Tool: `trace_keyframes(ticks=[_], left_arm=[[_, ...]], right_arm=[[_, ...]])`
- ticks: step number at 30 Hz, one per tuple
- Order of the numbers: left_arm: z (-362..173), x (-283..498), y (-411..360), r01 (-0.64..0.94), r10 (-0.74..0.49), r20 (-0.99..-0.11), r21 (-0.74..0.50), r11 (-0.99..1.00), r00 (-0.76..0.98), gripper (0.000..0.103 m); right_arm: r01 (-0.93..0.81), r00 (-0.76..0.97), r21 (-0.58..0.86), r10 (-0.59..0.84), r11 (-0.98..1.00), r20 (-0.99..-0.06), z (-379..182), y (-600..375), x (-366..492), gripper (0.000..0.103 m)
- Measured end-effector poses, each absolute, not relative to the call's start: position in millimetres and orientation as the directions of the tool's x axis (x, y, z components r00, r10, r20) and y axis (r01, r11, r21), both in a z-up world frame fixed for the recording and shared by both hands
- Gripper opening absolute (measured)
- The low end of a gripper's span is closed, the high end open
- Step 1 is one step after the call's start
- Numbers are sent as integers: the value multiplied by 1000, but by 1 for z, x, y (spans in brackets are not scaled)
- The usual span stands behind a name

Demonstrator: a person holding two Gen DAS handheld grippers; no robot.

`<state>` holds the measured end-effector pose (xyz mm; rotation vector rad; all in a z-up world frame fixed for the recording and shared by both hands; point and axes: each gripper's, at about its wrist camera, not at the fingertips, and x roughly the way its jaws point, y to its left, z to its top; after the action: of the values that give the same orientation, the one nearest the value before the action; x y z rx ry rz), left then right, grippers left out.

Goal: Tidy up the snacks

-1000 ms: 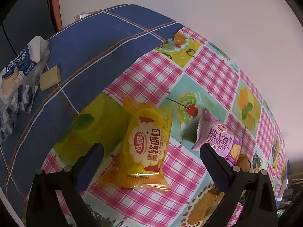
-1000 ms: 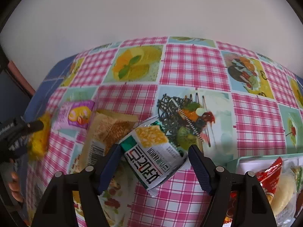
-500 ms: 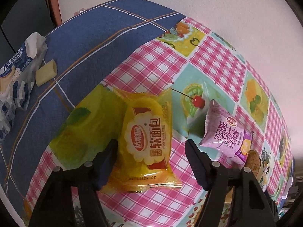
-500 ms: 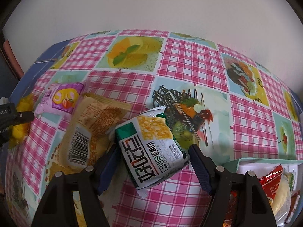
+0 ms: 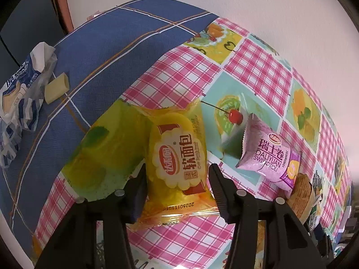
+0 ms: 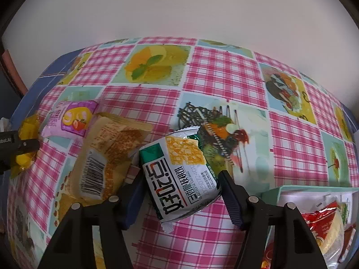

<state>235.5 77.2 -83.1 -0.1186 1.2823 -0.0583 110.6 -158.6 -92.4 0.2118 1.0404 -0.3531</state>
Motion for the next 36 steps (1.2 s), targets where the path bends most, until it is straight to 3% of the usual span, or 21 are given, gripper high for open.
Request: trace_keyframes(ticks=[16, 36], left_arm=[[-38, 225, 53, 31, -116, -931, -112, 993, 345, 49], [29, 163, 2, 210, -197, -877, -113, 971, 438, 48]], right_arm=[[428, 495, 33, -204, 903, -845, -59, -169, 95, 66], [479, 531, 29, -263, 877, -806, 7, -170, 47, 66]])
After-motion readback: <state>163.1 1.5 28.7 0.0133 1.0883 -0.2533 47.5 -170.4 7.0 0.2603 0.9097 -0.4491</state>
